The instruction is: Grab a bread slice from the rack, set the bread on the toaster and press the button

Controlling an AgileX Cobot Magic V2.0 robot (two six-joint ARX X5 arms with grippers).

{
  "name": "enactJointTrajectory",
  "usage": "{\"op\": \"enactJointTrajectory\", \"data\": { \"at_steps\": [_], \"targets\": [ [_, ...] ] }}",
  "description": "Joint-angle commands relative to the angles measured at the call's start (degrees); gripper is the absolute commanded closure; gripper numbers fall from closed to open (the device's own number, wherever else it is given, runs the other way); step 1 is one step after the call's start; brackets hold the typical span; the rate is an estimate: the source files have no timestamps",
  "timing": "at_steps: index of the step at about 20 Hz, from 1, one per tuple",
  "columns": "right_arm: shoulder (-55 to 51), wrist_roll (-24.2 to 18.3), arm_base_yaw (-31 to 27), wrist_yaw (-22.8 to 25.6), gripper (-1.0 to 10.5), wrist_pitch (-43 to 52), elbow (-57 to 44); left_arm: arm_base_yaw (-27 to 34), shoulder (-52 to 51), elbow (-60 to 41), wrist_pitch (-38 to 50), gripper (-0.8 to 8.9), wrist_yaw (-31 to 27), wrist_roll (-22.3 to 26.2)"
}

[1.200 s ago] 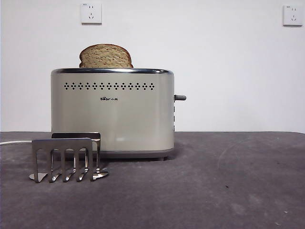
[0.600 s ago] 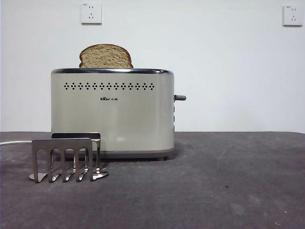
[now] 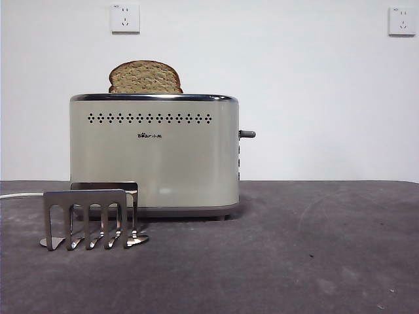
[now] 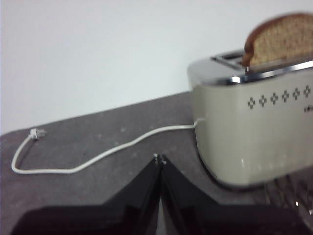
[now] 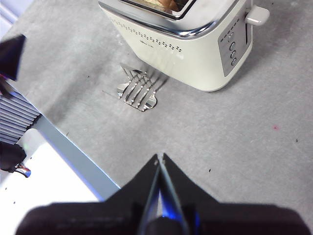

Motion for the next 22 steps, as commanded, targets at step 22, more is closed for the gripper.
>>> {"op": "enactJointTrajectory", "data": {
  "at_steps": [22],
  "targets": [
    [0.07,-0.28,0.04,0.15,9.5,0.17,-0.48,0.15,-5.01,-4.81,-10.93,8.17,-0.02,-8.59]
  ]
}}
